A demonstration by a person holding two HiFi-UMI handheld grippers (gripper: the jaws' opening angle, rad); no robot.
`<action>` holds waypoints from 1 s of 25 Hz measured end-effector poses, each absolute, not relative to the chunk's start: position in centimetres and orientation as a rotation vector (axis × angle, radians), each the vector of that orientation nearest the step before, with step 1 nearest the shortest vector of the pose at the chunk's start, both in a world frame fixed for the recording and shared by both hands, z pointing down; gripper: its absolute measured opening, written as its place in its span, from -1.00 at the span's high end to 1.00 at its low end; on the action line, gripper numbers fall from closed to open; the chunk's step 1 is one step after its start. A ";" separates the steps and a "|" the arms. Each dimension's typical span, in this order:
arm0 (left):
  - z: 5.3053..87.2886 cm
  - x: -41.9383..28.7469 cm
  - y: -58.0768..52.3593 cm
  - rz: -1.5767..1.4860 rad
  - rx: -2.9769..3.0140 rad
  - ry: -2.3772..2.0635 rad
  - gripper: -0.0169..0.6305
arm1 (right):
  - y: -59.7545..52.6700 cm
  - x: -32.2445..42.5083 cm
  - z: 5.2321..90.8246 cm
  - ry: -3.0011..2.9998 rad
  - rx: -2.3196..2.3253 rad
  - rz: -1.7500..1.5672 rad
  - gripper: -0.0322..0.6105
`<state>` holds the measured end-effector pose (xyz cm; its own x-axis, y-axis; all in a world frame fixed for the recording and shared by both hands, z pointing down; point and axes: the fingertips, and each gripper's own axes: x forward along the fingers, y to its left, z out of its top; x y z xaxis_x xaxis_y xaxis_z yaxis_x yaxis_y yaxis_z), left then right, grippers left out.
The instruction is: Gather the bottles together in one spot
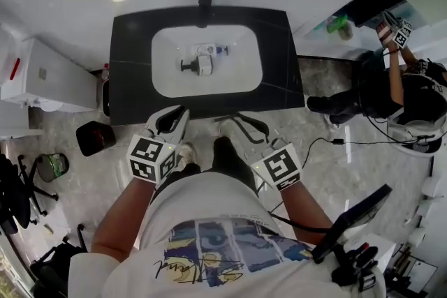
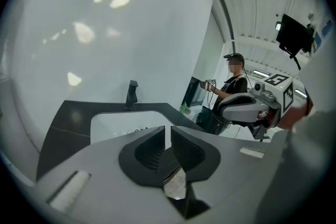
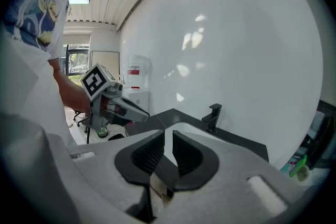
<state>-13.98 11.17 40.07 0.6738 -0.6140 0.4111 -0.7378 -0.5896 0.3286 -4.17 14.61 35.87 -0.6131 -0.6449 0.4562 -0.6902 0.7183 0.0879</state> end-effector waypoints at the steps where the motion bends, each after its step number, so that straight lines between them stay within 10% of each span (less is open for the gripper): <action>1: 40.6 -13.7 10.2 0.344 2.387 -1.053 0.82 | 14.1 -3.8 35.9 -2.461 1.024 0.136 0.75; 25: 58.0 -12.1 -7.2 0.229 1.564 -1.257 0.72 | 0.1 6.5 39.1 -2.455 0.897 0.231 0.75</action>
